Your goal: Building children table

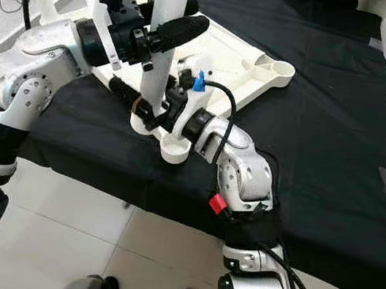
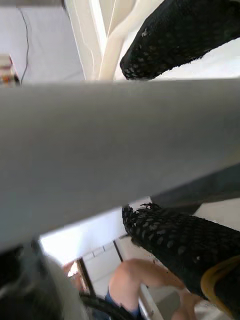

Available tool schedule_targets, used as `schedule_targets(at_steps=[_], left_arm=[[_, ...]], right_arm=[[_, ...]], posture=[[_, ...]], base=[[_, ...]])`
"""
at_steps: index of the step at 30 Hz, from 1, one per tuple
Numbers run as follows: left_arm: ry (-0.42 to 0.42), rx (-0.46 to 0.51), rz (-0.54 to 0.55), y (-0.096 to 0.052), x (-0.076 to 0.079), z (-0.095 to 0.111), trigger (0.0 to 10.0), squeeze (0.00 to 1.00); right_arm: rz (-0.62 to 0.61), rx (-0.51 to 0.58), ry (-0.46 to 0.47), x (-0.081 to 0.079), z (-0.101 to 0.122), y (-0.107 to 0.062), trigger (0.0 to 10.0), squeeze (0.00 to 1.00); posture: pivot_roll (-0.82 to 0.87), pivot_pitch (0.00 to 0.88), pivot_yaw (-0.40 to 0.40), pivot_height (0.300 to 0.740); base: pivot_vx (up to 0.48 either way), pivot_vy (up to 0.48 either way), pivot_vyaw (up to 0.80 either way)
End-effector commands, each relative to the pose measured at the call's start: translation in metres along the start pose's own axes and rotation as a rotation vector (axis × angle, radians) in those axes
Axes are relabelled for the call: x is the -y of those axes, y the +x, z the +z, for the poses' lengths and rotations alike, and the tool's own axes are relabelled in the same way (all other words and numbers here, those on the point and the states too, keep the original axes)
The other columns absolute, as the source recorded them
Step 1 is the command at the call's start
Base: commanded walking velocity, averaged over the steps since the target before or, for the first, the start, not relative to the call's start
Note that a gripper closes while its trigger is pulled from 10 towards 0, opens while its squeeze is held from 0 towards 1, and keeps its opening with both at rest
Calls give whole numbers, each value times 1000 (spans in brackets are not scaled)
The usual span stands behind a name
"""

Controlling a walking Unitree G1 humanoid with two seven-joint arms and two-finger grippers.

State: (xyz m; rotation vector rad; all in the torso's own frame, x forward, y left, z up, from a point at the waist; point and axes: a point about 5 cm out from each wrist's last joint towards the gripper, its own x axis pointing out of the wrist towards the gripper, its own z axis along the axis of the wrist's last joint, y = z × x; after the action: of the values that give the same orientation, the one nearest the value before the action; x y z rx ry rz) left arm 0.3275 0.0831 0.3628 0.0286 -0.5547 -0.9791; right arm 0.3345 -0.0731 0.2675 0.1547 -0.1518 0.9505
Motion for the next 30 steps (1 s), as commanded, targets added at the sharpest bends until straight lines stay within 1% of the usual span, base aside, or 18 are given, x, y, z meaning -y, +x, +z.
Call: schedule_targets(at_steps=[1, 3, 4, 7, 9, 10, 11, 12, 13, 14, 16, 17, 22, 30], left_arm=[[-14, 31, 5, -2, 1, 3, 0, 0], [-20, 48, 9, 1, 1, 4, 0, 0], [-20, 48, 9, 1, 1, 4, 0, 0], [-27, 63, 4, 4, 4, 5, 0, 0], [-30, 65, 4, 4, 4, 5, 0, 0], [-34, 67, 7, 5, 4, 6, 0, 0], [-37, 69, 9, 5, 3, 6, 0, 0], [-39, 70, 10, 5, 3, 6, 0, 0], [-43, 70, 13, 5, 3, 6, 0, 0], [-47, 70, 14, 5, 3, 5, 0, 0], [-52, 71, 16, 6, 3, 4, 0, 0], [-56, 72, 17, 6, 4, 4, 0, 0], [-69, 73, 11, 7, 8, 1, 0, 0], [-94, 71, -7, 10, 13, -2, 0, 0]], right_arm=[[-19, 5, -3, -1, -1, 3, 10000, 0], [-46, -26, -13, -8, -12, 10, 10000, 0], [-46, -26, -13, -8, -12, 10, 10000, 0], [-84, -70, -44, -13, -24, 16, 10000, 0], [-93, -67, -53, -13, -24, 16, 10000, 0], [-99, -47, -47, -14, -23, 17, 10000, 0], [-105, -26, -50, -14, -21, 18, 8706, 0], [-109, -12, -52, -14, -19, 18, 8706, 0], [-113, 5, -67, -14, -17, 19, 8235, 0], [-118, 20, -83, -14, -14, 20, 8863, 0], [-125, 33, -93, -14, -12, 20, 8863, 0], [-129, 43, -97, -14, -11, 21, 10000, 0], [-144, 68, -121, -13, -5, 24, 10000, 0], [-145, 80, -144, -12, 0, 25, 10000, 0]], posture=[[-12, 206, 39, 740], [-10, 208, 38, 740], [-10, 208, 38, 740], [-6, 207, 41, 740], [-3, 214, 46, 740], [-3, 209, 46, 740], [-2, 210, 47, 740], [-2, 210, 47, 740], [-2, 214, 50, 740], [-2, 213, 51, 740], [-2, 214, 52, 740], [-2, 214, 52, 740], [1, 207, 53, 740], [1, 209, 56, 740]], base=[[0, 0, 0], [0, 0, 0], [0, 0, 0], [0, 0, 0], [0, 0, 0], [0, 0, 0], [0, 0, 0], [0, 0, 0], [0, 0, 0], [0, 0, 0], [0, 0, 0], [0, 0, 0], [0, 0, 0], [0, 0, 0]])
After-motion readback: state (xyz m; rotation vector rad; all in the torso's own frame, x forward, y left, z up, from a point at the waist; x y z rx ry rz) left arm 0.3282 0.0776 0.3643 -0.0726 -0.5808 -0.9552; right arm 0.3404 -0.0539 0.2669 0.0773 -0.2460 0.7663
